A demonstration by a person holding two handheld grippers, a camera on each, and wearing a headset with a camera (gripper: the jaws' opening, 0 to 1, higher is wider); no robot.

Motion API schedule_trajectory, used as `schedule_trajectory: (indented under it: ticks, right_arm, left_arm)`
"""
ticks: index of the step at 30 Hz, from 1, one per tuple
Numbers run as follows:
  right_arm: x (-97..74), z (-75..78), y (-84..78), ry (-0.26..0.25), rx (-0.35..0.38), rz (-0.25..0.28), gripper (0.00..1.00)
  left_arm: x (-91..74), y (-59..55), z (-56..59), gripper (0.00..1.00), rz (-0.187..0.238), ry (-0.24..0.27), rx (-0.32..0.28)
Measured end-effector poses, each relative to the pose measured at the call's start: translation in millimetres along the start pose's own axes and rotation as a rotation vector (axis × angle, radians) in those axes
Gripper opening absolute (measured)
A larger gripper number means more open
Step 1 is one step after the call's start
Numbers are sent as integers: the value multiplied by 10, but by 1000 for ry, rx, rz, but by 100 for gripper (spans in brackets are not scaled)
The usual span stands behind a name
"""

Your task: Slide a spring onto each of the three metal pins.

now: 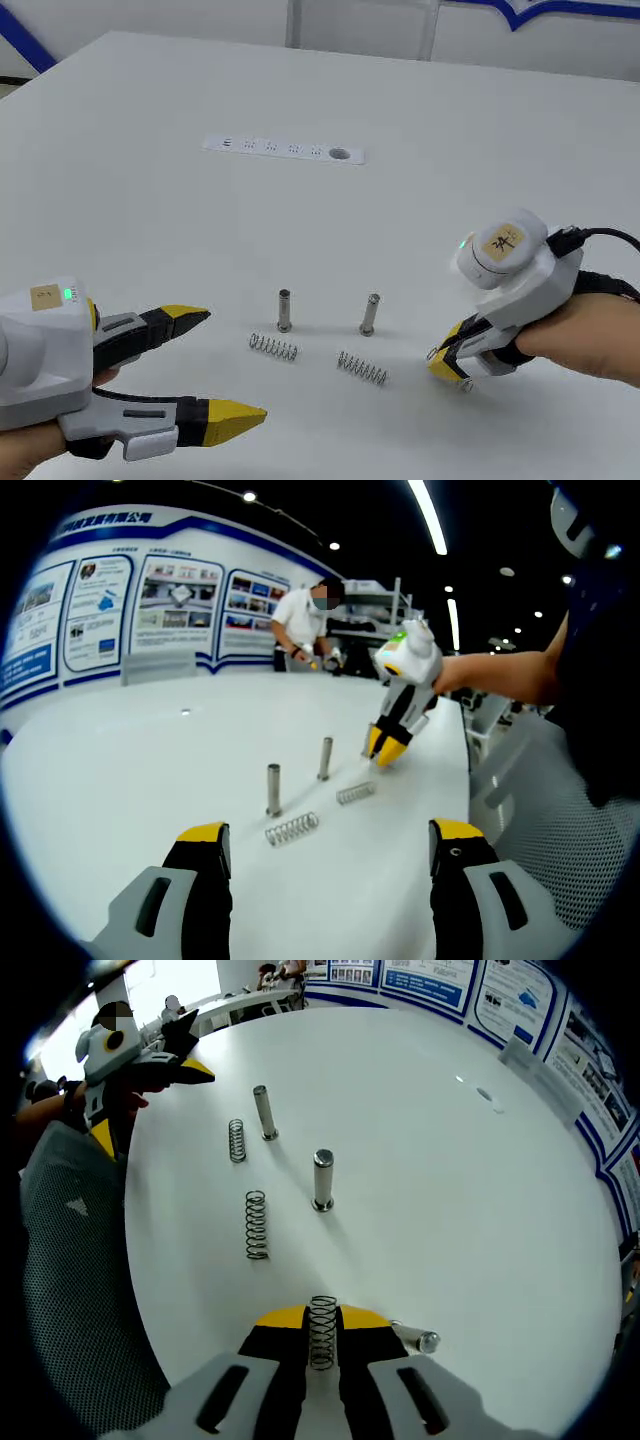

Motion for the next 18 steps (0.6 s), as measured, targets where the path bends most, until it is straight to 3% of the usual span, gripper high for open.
schedule_trajectory:
  ticks: [18]
  right_arm:
    - [-164,-6,20,-24,39,82,12]
  left_arm:
    - [-22,18,24,83,0,-3,11]
Point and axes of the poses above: the centre of the closed fingertips' face, and the gripper's own axes: x roughly forward along the fingers, z roughly to its right, y roughly out of its top, the point moved 5 cm from there along -x, roughly backward along the fingers, and after that the axes turned 9 degrees about -z, right-handed, at the moved point
